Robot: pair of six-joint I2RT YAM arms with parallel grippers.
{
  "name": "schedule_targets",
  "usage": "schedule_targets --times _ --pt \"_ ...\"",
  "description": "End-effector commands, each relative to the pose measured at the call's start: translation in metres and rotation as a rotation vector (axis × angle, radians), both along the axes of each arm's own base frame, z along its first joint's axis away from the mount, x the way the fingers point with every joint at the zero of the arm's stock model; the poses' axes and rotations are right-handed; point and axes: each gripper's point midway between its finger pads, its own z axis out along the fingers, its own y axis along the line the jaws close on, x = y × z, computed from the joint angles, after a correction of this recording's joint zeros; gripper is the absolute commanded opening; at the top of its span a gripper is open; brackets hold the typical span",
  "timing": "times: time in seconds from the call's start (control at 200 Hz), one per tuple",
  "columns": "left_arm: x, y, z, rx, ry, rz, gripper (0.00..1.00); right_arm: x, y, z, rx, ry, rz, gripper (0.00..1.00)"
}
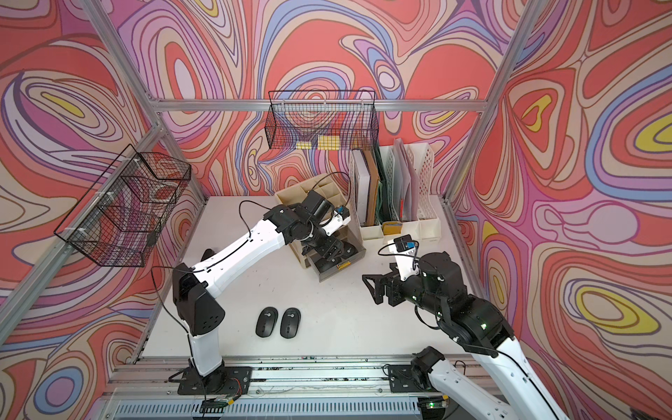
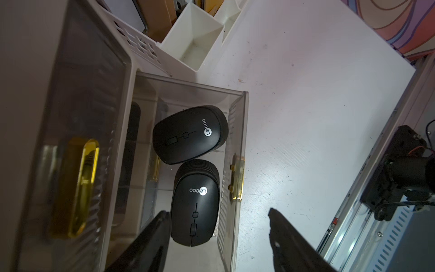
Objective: Take the mice out of the drawer
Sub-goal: Pick up the mouse from the drawer.
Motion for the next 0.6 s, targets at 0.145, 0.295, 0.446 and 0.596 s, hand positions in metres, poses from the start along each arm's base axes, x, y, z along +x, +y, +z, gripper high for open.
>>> schedule_targets --times 0.145,0.295,0.446,0.596 --pt "0.01 0.003 -0.029 0.108 0.019 -0.026 0.71 -0.002 0.001 -0.004 0.0 -0.016 0.015 0.98" --pt "0.016 0.009 -0.045 0.172 0.019 -0.014 0.7 -0.001 0.003 -0.007 -0.001 -0.004 0.022 0.98" --pt "0.018 0.013 -0.054 0.208 0.022 -0.015 0.71 -0.001 0.003 -0.007 -0.004 -0.006 0.025 0.98" --pt "0.014 0.015 -0.064 0.236 0.048 -0.033 0.71 0.004 -0.004 -0.008 -0.024 -0.004 -0.023 0.98"
